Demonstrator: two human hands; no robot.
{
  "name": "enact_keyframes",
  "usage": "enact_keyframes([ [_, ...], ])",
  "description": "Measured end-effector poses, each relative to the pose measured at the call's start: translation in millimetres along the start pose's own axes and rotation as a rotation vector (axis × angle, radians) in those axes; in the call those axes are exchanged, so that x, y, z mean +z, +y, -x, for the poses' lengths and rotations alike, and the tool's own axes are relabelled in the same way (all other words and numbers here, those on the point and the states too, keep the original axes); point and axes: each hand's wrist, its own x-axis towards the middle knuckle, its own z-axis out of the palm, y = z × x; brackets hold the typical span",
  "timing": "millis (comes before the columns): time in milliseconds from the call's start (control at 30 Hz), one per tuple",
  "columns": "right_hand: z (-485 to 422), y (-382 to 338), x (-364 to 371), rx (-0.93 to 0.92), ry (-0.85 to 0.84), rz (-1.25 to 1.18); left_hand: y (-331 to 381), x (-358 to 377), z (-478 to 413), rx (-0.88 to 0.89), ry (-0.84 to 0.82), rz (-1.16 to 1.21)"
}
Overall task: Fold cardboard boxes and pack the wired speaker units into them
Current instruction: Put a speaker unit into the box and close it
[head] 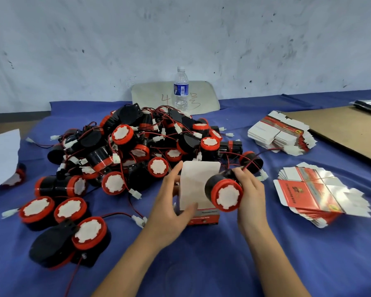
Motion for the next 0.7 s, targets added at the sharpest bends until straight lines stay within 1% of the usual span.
enact_keyframes([
  [67, -1.4, 1.0, -1.0, -0.032, 0.119, 0.058, 0.6, 3.9, 0.7, -0.009, -0.037, -0.045],
  [100, -1.5, 0.3, -1.3, -0.077, 0.155, 0.097, 1.5, 5.8, 1.0, -0.017, -0.045, -0.045],
  [200, 3.9, -3.5, 2.1, -0.251, 0.183, 0.216, 1.8, 10.4, 1.5, -0.014, -0.033, -0.076],
  [267, 10.0, -3.2, 6.3, -0.362, 0.208, 0.296, 2.1, 12.1, 1.7, 0.017, -0.002, -0.144],
  [400, 21.1, 2.0, 17.2, -0.583, 0.228, 0.532, 3.0, 14.4, 2.7, 0.054, 0.054, -0.282],
  [567, 20.1, 10.0, 19.9, -0.591, 0.189, 0.604, 6.6, 17.6, 2.5, 0.168, 0.103, -0.288],
  [700, 15.0, 15.0, 14.2, -0.584, 0.120, 0.670, 5.6, 19.7, 3.2, 0.161, 0.129, -0.268],
])
